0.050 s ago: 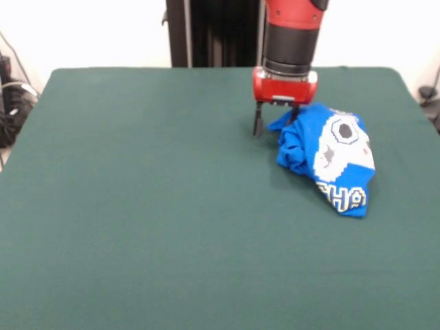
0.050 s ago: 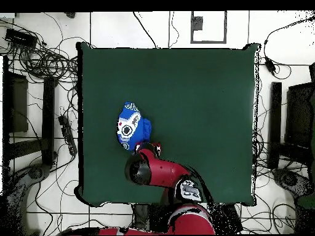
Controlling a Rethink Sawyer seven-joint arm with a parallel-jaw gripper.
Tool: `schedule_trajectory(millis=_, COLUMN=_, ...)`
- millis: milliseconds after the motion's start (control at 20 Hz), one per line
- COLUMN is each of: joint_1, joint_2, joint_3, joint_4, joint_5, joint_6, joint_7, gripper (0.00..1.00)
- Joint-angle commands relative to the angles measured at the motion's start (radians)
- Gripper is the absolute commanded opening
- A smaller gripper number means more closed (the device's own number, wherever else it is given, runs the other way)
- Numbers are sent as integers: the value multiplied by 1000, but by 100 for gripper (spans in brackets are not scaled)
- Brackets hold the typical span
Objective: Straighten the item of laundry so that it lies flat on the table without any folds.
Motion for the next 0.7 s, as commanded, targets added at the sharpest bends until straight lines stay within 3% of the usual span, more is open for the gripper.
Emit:
schedule_trajectory(millis=50, joint_1=28, joint_2=-4, joint_3=67, joint_4=9, joint_5=-10, joint_6=72, joint_7=151, gripper=100)
schedule_trajectory(millis=350, joint_1=61, joint_2=-100, joint_3=2, joint_4=18, joint_5=8, joint_6=166, joint_7=132, gripper=100)
schedule_trajectory(millis=600, joint_1=169, joint_2=-232, joint_3=-155, joint_4=-1, joint_5=34, joint_6=314, joint_7=133, gripper=100)
schedule_trajectory(millis=700, joint_1=173, joint_2=-268, joint_3=-157, joint_4=6, joint_5=38, joint_6=360, joint_7=152, gripper=100)
